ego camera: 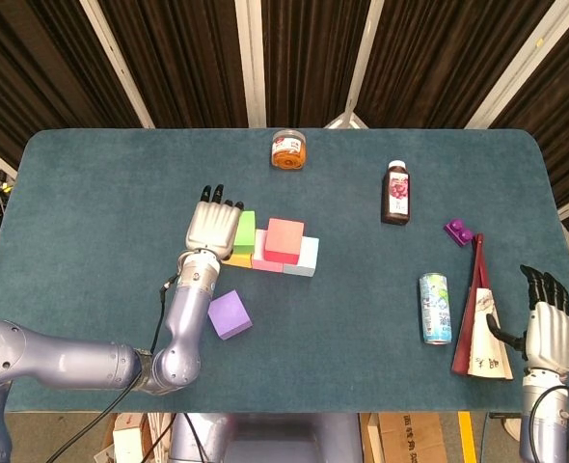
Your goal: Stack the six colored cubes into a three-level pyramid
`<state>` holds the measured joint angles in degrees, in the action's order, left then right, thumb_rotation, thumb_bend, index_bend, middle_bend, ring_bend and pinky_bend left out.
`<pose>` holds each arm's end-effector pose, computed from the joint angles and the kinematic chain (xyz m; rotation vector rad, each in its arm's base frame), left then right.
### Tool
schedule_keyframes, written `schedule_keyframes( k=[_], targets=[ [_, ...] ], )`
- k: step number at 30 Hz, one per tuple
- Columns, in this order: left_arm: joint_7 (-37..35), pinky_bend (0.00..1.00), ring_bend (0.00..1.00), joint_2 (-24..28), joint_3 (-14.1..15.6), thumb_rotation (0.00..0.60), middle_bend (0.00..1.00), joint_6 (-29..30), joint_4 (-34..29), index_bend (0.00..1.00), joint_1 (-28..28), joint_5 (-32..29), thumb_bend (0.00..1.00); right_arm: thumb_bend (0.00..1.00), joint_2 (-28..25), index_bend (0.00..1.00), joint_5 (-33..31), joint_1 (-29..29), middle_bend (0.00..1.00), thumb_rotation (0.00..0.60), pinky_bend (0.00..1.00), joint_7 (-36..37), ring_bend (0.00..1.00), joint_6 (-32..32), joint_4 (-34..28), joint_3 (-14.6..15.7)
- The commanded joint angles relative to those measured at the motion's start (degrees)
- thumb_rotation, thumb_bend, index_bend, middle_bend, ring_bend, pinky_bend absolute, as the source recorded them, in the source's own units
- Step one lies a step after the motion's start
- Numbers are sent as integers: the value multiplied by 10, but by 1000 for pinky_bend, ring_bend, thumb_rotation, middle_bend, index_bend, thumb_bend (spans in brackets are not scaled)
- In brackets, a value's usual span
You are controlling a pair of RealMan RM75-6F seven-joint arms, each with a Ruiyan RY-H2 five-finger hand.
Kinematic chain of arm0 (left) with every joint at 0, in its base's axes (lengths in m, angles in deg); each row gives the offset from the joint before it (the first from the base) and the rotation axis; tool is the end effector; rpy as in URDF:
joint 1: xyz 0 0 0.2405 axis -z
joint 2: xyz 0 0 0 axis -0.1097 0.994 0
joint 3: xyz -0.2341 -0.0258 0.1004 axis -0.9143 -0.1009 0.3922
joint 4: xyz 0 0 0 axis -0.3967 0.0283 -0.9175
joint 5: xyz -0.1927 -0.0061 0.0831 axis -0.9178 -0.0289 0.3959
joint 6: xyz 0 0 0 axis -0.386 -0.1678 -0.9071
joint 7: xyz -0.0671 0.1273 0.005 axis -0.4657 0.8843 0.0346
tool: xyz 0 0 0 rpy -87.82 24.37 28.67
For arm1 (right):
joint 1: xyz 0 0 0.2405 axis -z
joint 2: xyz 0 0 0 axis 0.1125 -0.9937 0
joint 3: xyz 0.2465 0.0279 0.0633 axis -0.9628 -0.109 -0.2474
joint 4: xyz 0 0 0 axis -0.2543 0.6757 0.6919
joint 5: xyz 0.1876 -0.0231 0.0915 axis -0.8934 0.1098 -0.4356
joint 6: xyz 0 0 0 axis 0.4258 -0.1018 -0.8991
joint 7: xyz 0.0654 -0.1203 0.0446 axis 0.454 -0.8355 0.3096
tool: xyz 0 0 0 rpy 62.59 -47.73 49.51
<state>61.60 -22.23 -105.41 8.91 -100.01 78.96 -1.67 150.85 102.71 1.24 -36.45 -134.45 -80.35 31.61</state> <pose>-0.0060 0.3858 0.0073 -1.7122 -0.8082 -0.5904 -0.3071 -0.2113 0.1267 0.9492 -1.1408 0.9733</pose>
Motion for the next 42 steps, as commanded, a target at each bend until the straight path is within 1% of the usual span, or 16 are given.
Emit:
schedule_keyframes(
  k=[1, 6, 13, 22, 29, 42],
  targets=[
    [-3, 0, 0, 10, 2, 600, 294, -14, -7, 310, -2, 18, 374, 278, 1, 125, -2, 0, 138, 600, 0, -1, 0, 0, 1, 0],
    [-17, 0, 0, 23, 5, 600, 290, -35, -21, 304, -9, 38, 374, 278, 1, 125, -4, -1, 137, 600, 0, -2, 0, 0, 0, -1],
    [-29, 0, 0, 37, 7, 600, 277, -63, -26, 292, -15, 28, 374, 278, -2, 125, -5, 2, 138, 600, 0, -1, 0, -3, -4, -2],
    [-34, 0, 0, 41, 12, 600, 272, -72, -21, 288, -11, 26, 374, 278, -2, 125, -6, 2, 138, 600, 0, -1, 0, -3, -6, -2],
    [-37, 0, 0, 34, 18, 600, 261, -77, -3, 281, -6, 33, 374, 278, -3, 125, -9, 2, 137, 600, 0, -1, 0, -2, -7, -2],
    [-58, 0, 0, 37, 32, 600, 259, -116, 11, 281, -8, 52, 374, 278, -4, 125, -13, 1, 137, 600, 0, -3, 0, 1, -8, -2]
  ],
)
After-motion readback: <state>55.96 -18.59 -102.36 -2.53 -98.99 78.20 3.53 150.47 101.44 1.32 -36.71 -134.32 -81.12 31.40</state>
